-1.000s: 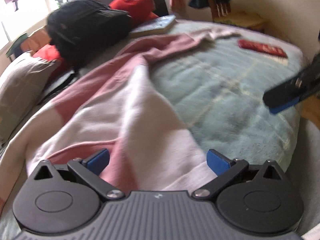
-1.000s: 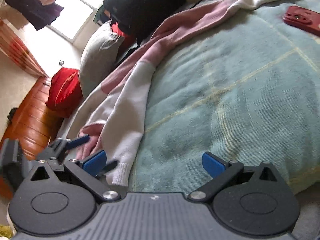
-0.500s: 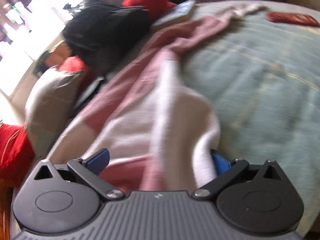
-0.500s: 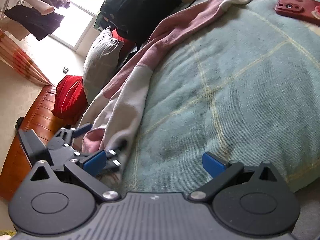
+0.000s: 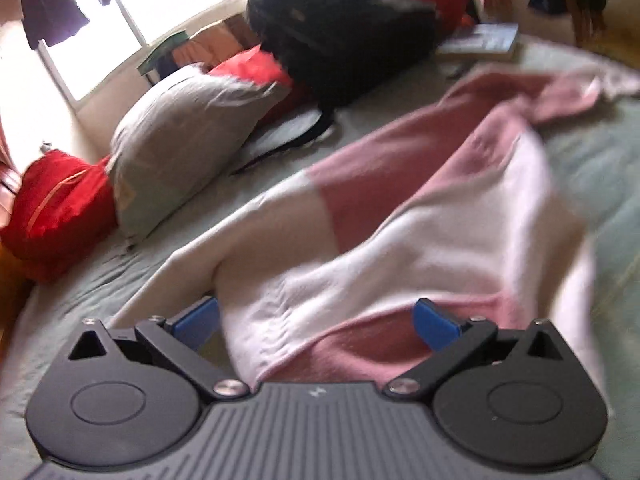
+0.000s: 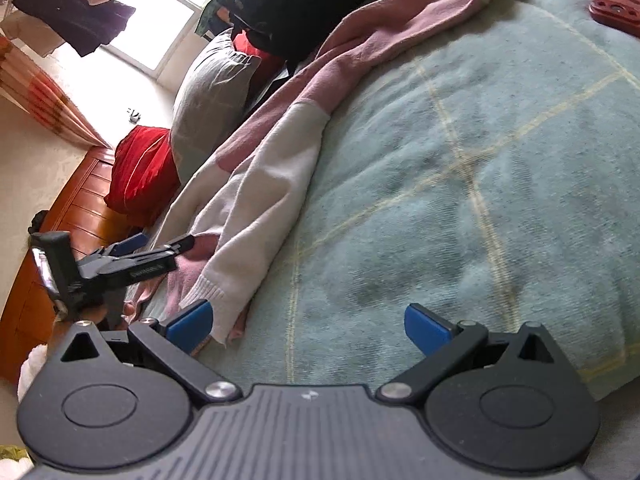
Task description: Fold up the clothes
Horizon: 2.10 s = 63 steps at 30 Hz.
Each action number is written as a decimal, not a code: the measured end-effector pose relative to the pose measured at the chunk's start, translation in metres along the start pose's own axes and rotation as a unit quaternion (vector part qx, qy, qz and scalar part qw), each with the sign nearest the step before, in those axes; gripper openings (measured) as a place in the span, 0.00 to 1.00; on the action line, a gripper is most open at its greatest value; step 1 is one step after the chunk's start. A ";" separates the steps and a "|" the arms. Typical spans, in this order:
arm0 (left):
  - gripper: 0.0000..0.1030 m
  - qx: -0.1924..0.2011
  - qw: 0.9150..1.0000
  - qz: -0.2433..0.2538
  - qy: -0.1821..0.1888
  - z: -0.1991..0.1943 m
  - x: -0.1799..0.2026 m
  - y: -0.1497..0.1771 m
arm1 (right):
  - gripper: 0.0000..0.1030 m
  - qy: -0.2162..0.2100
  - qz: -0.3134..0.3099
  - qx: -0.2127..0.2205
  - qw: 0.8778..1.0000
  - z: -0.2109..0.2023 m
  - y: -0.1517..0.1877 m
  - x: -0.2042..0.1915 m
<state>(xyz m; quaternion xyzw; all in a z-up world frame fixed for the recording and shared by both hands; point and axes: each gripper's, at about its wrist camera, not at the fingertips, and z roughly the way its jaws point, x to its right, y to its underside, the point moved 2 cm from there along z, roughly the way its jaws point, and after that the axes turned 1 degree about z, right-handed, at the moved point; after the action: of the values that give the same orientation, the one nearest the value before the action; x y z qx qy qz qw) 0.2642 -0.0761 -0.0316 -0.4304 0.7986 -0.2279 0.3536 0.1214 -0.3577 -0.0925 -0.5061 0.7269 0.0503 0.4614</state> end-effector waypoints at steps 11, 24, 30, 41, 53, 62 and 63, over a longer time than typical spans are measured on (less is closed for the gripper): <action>0.99 -0.007 0.984 0.141 0.112 -0.005 0.096 -0.014 | 1.00 -0.020 -0.002 -0.024 1.000 0.002 0.004 -0.010; 1.00 -0.032 0.994 0.089 0.050 0.032 0.054 -0.017 | 1.00 -0.034 -0.019 -0.067 0.997 0.018 0.010 -0.027; 1.00 -0.045 0.997 0.013 0.066 0.053 0.005 -0.015 | 1.00 -0.025 -0.016 -0.070 0.997 0.022 0.009 -0.026; 0.99 -0.042 0.997 -0.051 0.033 0.048 -0.056 0.005 | 1.00 -0.072 -0.043 -0.062 0.995 0.043 -0.006 -0.041; 0.99 -0.024 0.998 -0.060 0.029 0.008 -0.065 0.036 | 1.00 -0.135 -0.044 -0.057 0.988 0.141 -0.048 -0.051; 0.99 -0.014 0.998 -0.058 0.032 0.000 -0.064 0.041 | 1.00 -0.189 -0.037 0.007 0.981 0.131 -0.058 -0.056; 0.99 -0.015 0.998 -0.058 0.032 0.000 -0.063 0.042 | 1.00 -0.202 -0.031 0.016 0.979 0.121 -0.061 -0.056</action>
<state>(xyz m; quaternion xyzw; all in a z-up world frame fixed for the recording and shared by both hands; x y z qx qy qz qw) 0.2661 -0.0008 -0.0364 -0.4736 0.7868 -0.2493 0.3074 0.2478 -0.2826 -0.0969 -0.5006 0.6030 0.1252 0.6084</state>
